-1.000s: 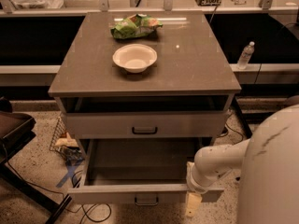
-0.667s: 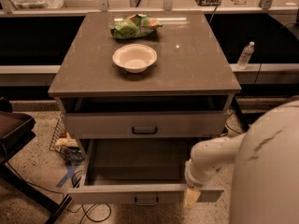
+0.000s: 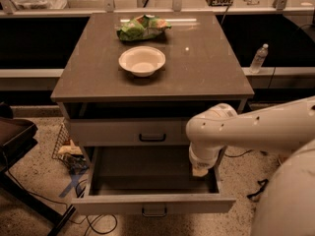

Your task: Open middle drawer

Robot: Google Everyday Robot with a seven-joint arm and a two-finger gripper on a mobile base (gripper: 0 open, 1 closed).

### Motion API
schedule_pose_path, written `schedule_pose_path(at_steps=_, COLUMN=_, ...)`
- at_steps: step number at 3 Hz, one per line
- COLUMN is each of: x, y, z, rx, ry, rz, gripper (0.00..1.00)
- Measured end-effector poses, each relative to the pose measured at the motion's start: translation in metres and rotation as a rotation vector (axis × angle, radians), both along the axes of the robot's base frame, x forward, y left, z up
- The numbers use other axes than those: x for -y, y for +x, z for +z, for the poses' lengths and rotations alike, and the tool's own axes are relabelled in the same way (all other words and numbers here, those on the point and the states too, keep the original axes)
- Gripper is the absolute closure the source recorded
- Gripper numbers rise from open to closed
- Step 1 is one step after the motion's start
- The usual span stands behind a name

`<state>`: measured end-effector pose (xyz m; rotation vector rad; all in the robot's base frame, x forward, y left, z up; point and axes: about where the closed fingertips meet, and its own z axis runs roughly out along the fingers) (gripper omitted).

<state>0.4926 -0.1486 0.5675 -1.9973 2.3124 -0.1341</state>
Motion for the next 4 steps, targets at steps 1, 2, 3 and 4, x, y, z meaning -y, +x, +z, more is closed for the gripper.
schedule_pose_path(at_steps=1, x=0.012, y=-0.005, z=0.000, rx=-0.032, ry=-0.009, rz=-0.005, gripper=0.85)
schedule_pose_path(at_steps=2, x=0.036, y=-0.005, z=-0.039, rx=-0.027, ry=0.106, rz=-0.060, gripper=1.00)
schedule_pose_path(at_steps=3, x=0.072, y=-0.019, z=-0.059, rx=-0.025, ry=0.137, rz=-0.085, gripper=1.00)
schedule_pose_path(at_steps=4, x=0.074, y=-0.021, z=-0.058, rx=-0.025, ry=0.135, rz=-0.083, gripper=1.00)
